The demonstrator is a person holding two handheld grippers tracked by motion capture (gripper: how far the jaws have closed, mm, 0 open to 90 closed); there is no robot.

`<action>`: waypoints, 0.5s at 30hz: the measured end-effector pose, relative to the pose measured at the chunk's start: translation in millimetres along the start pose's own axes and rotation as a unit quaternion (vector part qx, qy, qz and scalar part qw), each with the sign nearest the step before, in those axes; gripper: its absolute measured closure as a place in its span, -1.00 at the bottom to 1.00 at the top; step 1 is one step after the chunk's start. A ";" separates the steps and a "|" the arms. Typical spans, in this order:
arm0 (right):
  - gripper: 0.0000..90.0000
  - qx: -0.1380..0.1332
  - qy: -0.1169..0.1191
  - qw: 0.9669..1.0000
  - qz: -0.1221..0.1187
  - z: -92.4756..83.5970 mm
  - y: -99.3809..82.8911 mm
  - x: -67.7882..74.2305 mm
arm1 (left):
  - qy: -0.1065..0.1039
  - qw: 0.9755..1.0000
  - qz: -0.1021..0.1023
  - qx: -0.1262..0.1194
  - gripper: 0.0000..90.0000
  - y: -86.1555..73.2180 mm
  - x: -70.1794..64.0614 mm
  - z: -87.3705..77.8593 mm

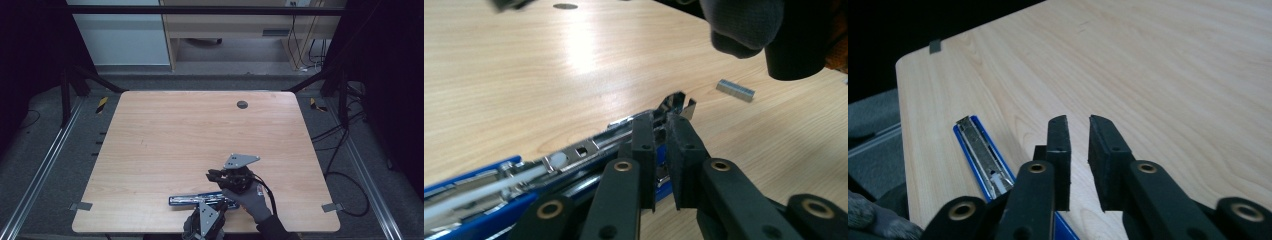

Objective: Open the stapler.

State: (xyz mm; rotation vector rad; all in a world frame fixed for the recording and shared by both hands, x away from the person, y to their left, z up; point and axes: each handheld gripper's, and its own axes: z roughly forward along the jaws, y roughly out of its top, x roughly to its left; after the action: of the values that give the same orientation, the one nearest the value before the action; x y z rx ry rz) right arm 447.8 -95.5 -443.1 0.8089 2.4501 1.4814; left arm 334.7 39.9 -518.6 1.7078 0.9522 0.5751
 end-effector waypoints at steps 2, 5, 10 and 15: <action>0.70 -0.011 -0.010 1.000 0.003 -8.0 -0.2 -3.6 | -0.004 1.000 0.004 0.001 0.80 4.2 1.3 -2.8; 0.59 -0.024 -0.031 0.999 0.008 -21.3 -1.2 -9.9 | -0.009 1.000 0.008 -0.001 0.73 12.3 4.5 -6.0; 0.49 -0.044 -0.067 0.997 0.021 -40.8 -5.5 -20.0 | -0.018 1.000 0.018 -0.004 0.66 31.0 14.3 -8.6; 0.43 -0.051 -0.097 0.994 0.028 -59.0 -13.9 -29.3 | -0.024 0.999 0.038 0.008 0.59 52.1 28.5 -7.1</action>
State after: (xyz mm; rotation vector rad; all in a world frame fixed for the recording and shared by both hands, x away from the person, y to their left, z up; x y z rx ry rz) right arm 443.4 -161.3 -429.8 0.9597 2.2110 1.4584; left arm 361.9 60.2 -469.3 1.7701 0.8627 0.5764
